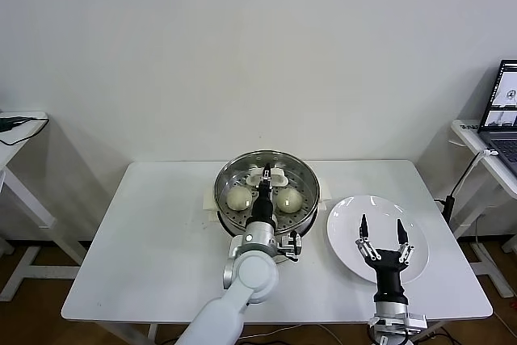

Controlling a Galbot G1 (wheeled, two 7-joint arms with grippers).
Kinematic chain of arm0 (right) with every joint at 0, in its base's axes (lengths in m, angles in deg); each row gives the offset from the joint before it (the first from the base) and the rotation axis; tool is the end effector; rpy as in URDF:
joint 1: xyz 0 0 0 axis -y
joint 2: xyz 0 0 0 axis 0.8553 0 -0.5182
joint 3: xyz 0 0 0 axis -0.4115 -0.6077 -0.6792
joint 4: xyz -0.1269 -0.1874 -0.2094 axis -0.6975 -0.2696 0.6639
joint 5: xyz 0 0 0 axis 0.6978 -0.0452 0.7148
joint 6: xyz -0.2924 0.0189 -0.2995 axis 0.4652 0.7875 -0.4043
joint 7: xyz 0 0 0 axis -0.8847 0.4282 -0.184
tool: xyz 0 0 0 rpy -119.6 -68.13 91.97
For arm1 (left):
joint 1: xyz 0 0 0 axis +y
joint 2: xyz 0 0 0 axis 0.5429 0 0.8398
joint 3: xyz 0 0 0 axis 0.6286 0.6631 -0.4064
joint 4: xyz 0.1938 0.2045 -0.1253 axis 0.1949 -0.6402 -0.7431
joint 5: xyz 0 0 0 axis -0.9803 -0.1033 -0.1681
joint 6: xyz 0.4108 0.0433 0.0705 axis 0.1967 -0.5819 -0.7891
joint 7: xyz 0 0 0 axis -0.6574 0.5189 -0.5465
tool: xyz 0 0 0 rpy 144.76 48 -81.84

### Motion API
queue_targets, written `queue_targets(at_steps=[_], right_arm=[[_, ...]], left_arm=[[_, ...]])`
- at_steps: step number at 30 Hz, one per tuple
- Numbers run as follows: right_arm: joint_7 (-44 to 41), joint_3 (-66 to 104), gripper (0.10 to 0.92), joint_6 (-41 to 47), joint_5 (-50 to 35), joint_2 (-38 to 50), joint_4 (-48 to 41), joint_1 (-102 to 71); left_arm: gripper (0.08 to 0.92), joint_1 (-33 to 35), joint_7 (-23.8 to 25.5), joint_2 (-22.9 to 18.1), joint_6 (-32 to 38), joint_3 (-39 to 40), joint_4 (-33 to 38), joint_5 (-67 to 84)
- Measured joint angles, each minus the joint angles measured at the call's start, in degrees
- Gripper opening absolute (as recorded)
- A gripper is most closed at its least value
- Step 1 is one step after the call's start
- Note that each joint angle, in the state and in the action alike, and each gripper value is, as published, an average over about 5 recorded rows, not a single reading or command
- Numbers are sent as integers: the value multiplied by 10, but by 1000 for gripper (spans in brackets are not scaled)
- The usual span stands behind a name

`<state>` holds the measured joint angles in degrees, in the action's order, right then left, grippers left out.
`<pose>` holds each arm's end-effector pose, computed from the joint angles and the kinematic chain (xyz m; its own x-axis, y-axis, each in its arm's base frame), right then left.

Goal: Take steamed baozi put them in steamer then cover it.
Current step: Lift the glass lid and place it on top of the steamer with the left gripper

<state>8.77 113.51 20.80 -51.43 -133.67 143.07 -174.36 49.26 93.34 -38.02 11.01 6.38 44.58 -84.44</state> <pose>0.2751 -0.0611 -0.3753 -0.9556 0.1399 -0.2594 0.1163 0.9877 0.1044 0.3645 -0.2375 -0.2281 -0.9946 0.1025 -0.0190 -0.0184 0.0065 0.9998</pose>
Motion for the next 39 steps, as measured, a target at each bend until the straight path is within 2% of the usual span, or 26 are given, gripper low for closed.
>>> queue_targets(at_steps=[9,12,21,32,35,39], right_arm=[[0,-1,823,-2,3,1,-2,1],[0,-2,823,-2,4,1,-4,3],[0,-7,823,-2,5,4,-7,9],[0,-12,823,-2,2,14,-11,15],[0,-14,823,0,-1,16,-8,15],[-4,-14,823,12,-7,21,4,11]], left_arm=[[186,5,-1,-1,6,-4,1,-2],[212,9,-2,1,8,-4,6,-2],[458,32,-6,19,10,5,47,-1],[772,97,-10,59,10,8,137,8],[814,120,-14,71,12,1,166,18],[822,158,-33,83,27,-25,213,56]])
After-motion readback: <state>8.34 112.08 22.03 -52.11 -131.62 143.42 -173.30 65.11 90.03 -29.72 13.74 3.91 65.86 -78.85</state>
